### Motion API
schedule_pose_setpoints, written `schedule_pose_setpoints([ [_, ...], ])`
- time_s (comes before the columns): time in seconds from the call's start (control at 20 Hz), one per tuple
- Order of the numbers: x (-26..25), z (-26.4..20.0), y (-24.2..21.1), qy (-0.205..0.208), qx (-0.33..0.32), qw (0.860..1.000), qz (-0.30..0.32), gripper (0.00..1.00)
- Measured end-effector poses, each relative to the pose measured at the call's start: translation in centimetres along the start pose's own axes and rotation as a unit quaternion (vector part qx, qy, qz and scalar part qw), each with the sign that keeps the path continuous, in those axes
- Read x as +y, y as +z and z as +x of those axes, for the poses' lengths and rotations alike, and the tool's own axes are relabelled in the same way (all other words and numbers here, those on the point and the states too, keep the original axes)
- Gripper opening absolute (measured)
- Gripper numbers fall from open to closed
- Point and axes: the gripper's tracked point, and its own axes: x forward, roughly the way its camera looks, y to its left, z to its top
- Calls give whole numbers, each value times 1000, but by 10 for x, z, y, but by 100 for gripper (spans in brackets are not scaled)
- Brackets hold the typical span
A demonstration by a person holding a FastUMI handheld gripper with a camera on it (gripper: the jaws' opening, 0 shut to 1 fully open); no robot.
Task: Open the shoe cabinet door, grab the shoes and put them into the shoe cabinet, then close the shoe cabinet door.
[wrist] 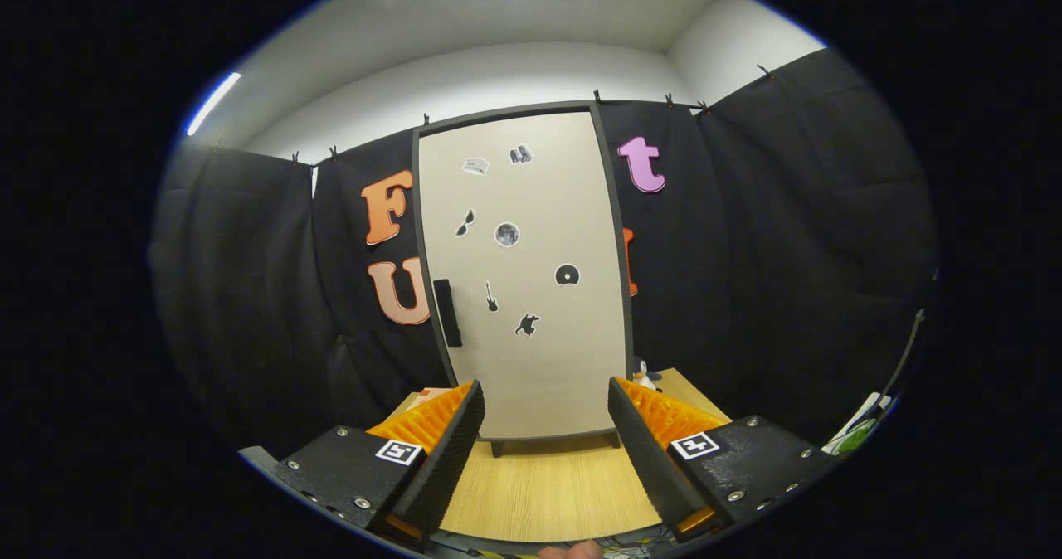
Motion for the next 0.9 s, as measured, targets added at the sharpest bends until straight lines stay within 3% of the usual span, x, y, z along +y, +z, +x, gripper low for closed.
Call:
schedule_pose_setpoints([
  [0.4, -38, -52, 22, -28, -44, 999, -10, 93],
  [0.9, -50, -77, 49, -50, -75, 996, -10, 93],
])
